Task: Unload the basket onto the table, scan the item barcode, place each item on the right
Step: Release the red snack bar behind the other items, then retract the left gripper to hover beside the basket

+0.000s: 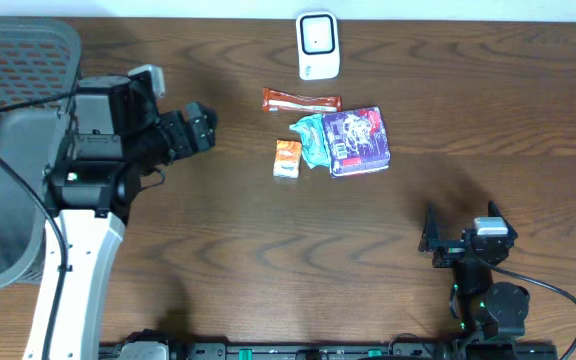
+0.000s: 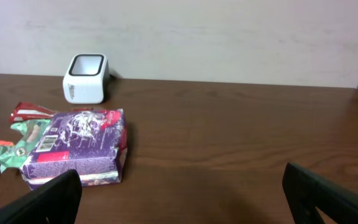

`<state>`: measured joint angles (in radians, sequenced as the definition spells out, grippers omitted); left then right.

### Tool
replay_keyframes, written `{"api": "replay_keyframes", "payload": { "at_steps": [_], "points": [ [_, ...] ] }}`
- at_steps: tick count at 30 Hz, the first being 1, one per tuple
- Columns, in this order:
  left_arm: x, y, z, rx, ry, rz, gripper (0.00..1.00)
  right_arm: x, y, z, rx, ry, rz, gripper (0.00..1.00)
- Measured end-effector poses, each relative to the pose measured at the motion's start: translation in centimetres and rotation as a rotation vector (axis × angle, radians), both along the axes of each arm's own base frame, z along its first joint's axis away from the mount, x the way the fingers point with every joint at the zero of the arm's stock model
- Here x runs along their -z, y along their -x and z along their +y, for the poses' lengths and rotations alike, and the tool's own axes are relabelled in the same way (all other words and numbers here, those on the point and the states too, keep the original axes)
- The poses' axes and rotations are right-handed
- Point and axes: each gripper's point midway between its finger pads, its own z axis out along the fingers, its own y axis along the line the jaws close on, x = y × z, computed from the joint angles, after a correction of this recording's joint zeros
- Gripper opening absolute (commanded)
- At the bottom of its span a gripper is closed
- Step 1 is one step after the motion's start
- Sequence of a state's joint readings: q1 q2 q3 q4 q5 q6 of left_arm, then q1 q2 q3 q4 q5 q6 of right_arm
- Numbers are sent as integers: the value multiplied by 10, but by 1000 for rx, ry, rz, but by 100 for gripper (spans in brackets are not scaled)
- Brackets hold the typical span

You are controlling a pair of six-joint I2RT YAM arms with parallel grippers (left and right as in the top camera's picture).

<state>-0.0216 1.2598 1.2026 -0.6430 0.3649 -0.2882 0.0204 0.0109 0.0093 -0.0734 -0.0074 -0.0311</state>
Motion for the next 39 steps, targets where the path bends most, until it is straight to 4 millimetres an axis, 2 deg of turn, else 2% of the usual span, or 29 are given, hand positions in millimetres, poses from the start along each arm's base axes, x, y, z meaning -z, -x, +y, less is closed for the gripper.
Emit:
{"api": "replay_keyframes", "payload": {
  "at_steps": [6, 19, 32, 39],
  "points": [
    [14, 14, 4, 44, -53, 59, 96, 0, 0, 0, 0, 0, 0, 99],
    [28, 30, 5, 115, -111, 103, 96, 0, 0, 0, 0, 0, 0, 99],
    [11, 46, 5, 127, -145, -118, 97, 0, 0, 0, 0, 0, 0, 99],
    [13, 54, 5, 124, -149, -178, 97, 0, 0, 0, 0, 0, 0, 99]
  ]
}}
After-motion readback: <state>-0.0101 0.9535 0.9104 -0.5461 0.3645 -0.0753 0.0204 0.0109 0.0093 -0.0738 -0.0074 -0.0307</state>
